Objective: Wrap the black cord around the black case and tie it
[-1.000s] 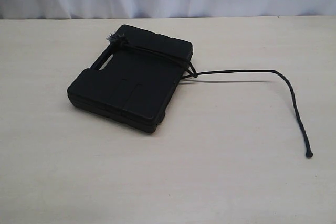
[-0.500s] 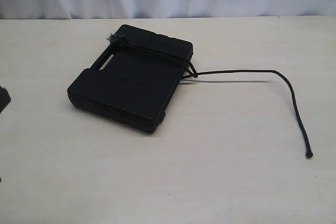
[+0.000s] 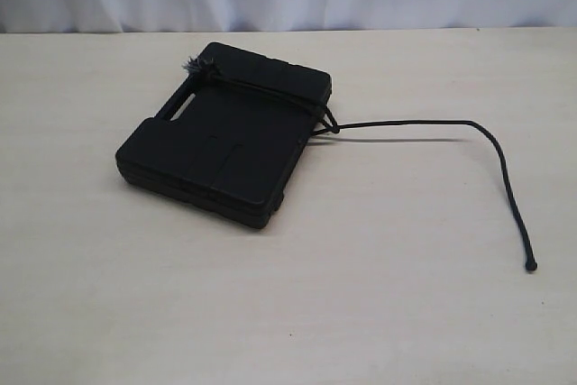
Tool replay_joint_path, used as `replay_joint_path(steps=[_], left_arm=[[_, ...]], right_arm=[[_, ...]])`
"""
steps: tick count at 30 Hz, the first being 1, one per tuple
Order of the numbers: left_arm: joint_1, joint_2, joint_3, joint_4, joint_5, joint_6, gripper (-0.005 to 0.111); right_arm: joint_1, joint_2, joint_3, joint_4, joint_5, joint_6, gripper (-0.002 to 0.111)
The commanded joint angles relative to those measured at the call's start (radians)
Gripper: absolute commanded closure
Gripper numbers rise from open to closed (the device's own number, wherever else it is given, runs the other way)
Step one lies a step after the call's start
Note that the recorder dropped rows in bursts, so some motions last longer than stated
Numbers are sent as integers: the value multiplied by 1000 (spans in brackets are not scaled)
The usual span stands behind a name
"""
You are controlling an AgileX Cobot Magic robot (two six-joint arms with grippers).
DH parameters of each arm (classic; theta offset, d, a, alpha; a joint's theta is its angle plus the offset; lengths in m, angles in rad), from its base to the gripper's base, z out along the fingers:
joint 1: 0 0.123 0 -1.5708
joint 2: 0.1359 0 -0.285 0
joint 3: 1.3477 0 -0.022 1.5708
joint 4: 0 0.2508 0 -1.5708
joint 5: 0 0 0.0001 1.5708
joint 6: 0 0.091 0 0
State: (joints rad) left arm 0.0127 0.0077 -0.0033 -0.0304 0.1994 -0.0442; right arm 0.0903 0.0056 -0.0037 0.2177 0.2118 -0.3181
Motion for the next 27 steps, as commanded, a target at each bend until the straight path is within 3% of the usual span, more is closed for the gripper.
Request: replay_joint_path(steps=[1, 10, 13, 27], left_arm=[[45, -8, 3, -9, 63, 18, 107], [128, -8, 3, -9, 96, 73, 107], [128, -8, 3, -9, 100, 160, 107], [126, -8, 3, -31, 105, 152, 107]], right_arm=[[-6, -6, 4, 3, 0, -7, 103], [-6, -6, 4, 3, 0, -7, 103], [-6, -6, 4, 3, 0, -7, 103], [-6, -6, 4, 3, 0, -7, 103]])
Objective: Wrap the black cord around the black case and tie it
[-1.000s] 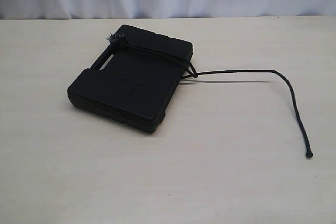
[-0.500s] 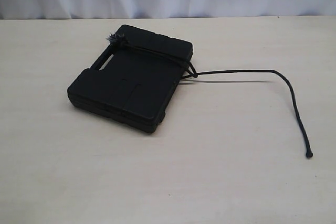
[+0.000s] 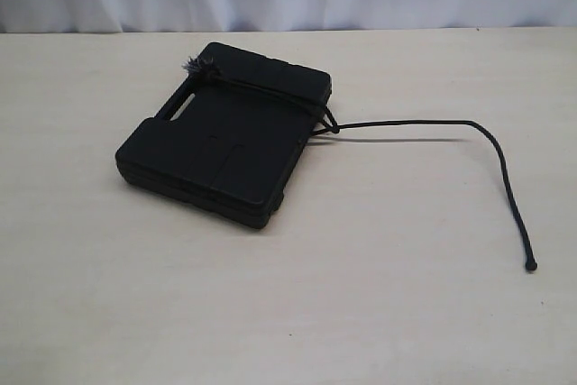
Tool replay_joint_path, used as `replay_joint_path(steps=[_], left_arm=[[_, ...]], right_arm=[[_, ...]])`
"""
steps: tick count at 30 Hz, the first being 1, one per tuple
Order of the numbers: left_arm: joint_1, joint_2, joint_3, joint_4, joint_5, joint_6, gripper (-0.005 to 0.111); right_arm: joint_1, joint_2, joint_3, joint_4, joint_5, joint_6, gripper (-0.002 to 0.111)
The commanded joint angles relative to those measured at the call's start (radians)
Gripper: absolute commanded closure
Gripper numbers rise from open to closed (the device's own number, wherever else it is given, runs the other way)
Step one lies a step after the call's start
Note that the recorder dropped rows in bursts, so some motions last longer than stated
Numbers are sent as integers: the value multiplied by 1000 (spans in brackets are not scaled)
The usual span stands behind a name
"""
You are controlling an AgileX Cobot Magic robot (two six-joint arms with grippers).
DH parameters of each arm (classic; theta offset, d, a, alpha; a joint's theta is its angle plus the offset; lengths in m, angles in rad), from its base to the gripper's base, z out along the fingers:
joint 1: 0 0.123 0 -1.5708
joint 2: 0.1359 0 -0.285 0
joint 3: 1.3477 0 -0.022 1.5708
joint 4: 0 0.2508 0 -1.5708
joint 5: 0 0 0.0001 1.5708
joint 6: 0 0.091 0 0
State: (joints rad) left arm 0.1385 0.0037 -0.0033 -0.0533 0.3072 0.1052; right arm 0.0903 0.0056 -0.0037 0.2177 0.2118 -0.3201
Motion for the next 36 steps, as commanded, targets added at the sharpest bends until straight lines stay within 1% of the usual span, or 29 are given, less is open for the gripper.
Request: replay_joint_path(steps=[1, 22, 24, 26, 27, 31, 36], left_arm=[[0, -4, 3, -8, -3, 2, 107], [0, -4, 3, -8, -3, 2, 107], [0, -4, 3, -8, -3, 2, 107], [0, -4, 3, -8, -3, 2, 107], [0, -4, 3, -8, -3, 2, 107], [0, -4, 3, -8, -3, 2, 107], [0, -4, 3, -8, -3, 2, 107]], right_arm=[[-6, -6, 4, 3, 0, -5, 103], [-6, -6, 4, 3, 3, 2, 103], [-6, -6, 4, 3, 38, 3, 103], [-9, -6, 4, -33, 124, 8, 103], [-9, -6, 4, -48, 150, 27, 103], [-9, -6, 4, -82, 126, 129, 103], [-9, -6, 4, -218, 124, 304, 103]])
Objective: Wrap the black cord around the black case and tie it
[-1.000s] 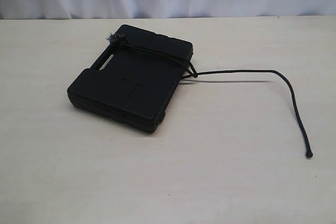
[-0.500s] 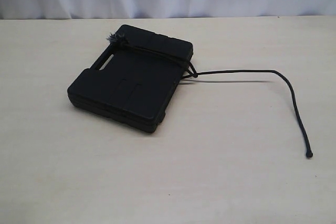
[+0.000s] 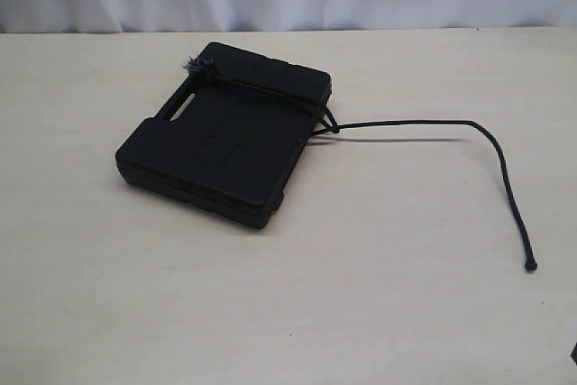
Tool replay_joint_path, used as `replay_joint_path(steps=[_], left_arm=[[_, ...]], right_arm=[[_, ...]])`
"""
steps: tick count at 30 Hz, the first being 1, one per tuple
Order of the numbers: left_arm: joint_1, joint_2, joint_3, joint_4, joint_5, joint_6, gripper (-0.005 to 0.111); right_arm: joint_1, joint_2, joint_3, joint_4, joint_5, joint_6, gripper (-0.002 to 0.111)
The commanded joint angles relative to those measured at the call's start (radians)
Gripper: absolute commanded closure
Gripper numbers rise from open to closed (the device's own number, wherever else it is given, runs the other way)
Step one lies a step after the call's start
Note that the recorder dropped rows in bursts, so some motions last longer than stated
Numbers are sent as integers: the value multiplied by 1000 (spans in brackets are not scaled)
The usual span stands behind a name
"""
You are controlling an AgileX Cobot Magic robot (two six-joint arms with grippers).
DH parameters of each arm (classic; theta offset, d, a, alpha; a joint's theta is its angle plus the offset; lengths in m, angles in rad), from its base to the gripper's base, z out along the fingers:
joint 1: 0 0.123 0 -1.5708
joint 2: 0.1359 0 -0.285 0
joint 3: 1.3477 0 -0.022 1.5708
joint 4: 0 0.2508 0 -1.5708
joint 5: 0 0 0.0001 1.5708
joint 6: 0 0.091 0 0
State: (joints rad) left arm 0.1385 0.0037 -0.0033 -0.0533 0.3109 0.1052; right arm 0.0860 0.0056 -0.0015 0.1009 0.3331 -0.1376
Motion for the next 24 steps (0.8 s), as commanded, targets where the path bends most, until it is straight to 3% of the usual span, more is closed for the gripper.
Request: replay_joint_path(steps=[1, 24], left_arm=[[0, -4, 3, -8, -7, 2, 107], [0, -4, 3, -8, -7, 2, 107]], right_arm=[[-4, -6, 2, -109, 3, 138, 103], [-2, -6, 2, -131, 9, 138, 103]])
